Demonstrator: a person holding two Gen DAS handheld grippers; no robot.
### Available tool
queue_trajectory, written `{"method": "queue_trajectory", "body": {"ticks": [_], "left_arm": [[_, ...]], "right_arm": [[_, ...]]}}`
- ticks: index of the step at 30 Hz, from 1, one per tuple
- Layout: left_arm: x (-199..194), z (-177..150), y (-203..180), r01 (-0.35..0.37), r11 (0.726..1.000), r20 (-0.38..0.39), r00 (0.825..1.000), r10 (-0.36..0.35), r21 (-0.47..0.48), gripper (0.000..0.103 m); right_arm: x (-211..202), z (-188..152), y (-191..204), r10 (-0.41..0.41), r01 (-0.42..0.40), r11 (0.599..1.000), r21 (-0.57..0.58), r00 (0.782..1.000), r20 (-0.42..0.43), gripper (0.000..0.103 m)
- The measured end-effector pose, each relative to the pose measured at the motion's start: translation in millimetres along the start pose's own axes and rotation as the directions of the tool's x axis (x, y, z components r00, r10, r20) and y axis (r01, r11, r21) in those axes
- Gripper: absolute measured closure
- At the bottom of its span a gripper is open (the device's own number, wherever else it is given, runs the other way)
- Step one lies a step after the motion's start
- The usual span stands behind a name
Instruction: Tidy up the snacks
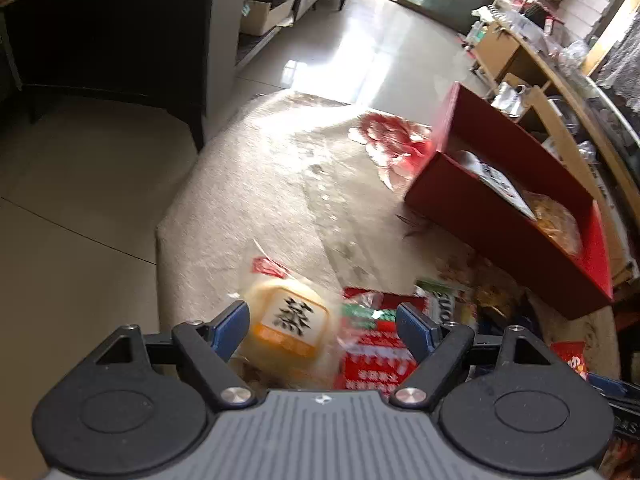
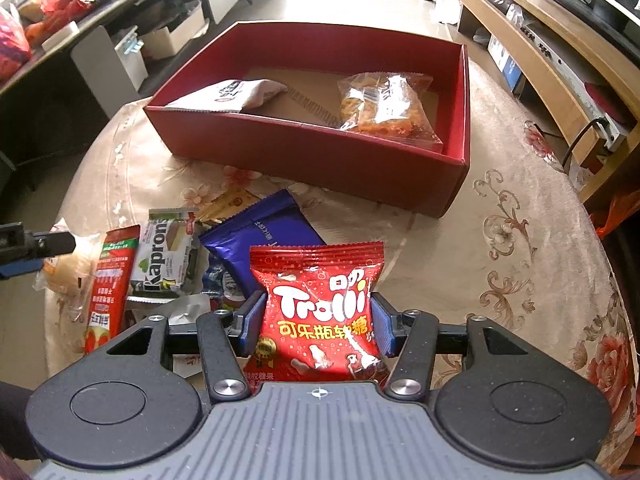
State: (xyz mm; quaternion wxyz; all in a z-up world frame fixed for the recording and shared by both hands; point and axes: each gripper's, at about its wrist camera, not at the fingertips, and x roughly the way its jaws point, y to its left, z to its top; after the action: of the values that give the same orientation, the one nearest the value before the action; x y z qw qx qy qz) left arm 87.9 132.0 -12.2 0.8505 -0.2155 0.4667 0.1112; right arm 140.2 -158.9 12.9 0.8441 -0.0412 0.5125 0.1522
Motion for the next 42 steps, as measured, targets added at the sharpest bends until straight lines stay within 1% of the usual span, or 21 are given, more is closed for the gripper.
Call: {"method": "queue_trajectory", "body": {"ticks": [2, 4, 6, 7, 11, 14, 16, 18, 21, 27, 28, 29, 32, 34, 38, 40, 42], "left_arm": [[-1, 3, 2, -0.003, 1.0, -0.001, 1.0, 0.003, -0.006, 0.024], [-5, 4, 1, -0.009, 1.0, 0.013, 1.0, 0.009, 0.012, 0.023], [-4, 5, -6, -0.04, 0.996, 0.012, 0.999, 0.039, 0.083, 0.021], [-2, 5, -8, -0.048, 0.993, 0.004, 0.999, 0.048, 0.112, 0.021], [8, 5, -11, -0.039, 0.983, -0.036, 0.998, 0.046, 0.181, 0.021], [18, 8, -11, -0.052, 0.968, -0.071, 0.995, 0.071, 0.245, 0.02], [26, 9, -8, -0.063, 0.962, -0.088, 0.992, 0.089, 0.265, 0.02], [33, 11, -5, -0.059, 0.963, -0.096, 0.992, 0.087, 0.264, 0.016], [42, 11, -3, -0.041, 0.967, -0.115, 0.991, 0.072, 0.25, 0.016], [34, 2, -12, -0.052, 0.957, -0.081, 0.994, 0.079, 0.287, 0.028], [31, 1, -12, -0.046, 0.958, -0.079, 0.994, 0.071, 0.282, 0.031], [28, -2, -12, -0.033, 0.96, -0.079, 0.995, 0.057, 0.277, 0.034], [21, -5, -11, 0.0, 0.961, -0.084, 0.996, 0.024, 0.276, 0.039], [16, -8, -10, 0.02, 0.961, -0.086, 0.996, 0.004, 0.275, 0.04], [5, -11, -9, 0.064, 0.96, -0.084, 0.996, -0.042, 0.271, 0.04], [6, -13, -9, 0.07, 0.961, -0.094, 0.994, -0.047, 0.266, 0.04], [11, -12, -8, 0.069, 0.964, -0.103, 0.994, -0.044, 0.255, 0.037]], "right_arm": [[-1, 1, 0, 0.005, -0.005, 1.0, 0.002, 1.0, 0.003, 0.043], [-3, 2, 0, 0.016, -0.016, 1.0, 0.004, 1.0, 0.009, 0.045], [-1, 4, 2, 0.027, -0.027, 1.0, 0.004, 1.0, 0.006, 0.049], [1, 5, 3, 0.025, -0.025, 1.0, 0.004, 1.0, 0.0, 0.049], [8, 1, 0, 0.008, -0.008, 1.0, -0.004, 1.0, -0.03, 0.049], [6, -2, -6, 0.003, -0.002, 1.0, 0.009, 1.0, -0.03, 0.045], [5, -3, -10, 0.006, -0.005, 1.0, 0.021, 1.0, -0.028, 0.044], [4, -3, -12, 0.01, -0.009, 1.0, 0.027, 1.0, -0.028, 0.041], [6, -3, -11, 0.008, -0.007, 1.0, 0.019, 0.999, -0.032, 0.04], [5, -5, -18, -0.004, 0.005, 1.0, 0.022, 0.999, -0.044, 0.035], [5, -6, -20, -0.003, 0.004, 1.0, 0.02, 0.999, -0.051, 0.03], [3, -9, -22, -0.005, 0.006, 1.0, 0.019, 0.999, -0.05, 0.03], [-3, -17, -32, -0.018, 0.019, 0.999, 0.028, 0.999, -0.043, 0.029], [-4, -24, -38, -0.02, 0.022, 0.999, 0.035, 0.998, -0.056, 0.025], [8, -32, -39, -0.032, 0.034, 0.999, 0.018, 0.995, -0.095, 0.024], [18, -33, -35, -0.028, 0.029, 1.0, 0.001, 0.992, -0.123, 0.024], [27, -34, -31, -0.035, 0.032, 0.999, -0.02, 0.989, -0.146, 0.024]]}}
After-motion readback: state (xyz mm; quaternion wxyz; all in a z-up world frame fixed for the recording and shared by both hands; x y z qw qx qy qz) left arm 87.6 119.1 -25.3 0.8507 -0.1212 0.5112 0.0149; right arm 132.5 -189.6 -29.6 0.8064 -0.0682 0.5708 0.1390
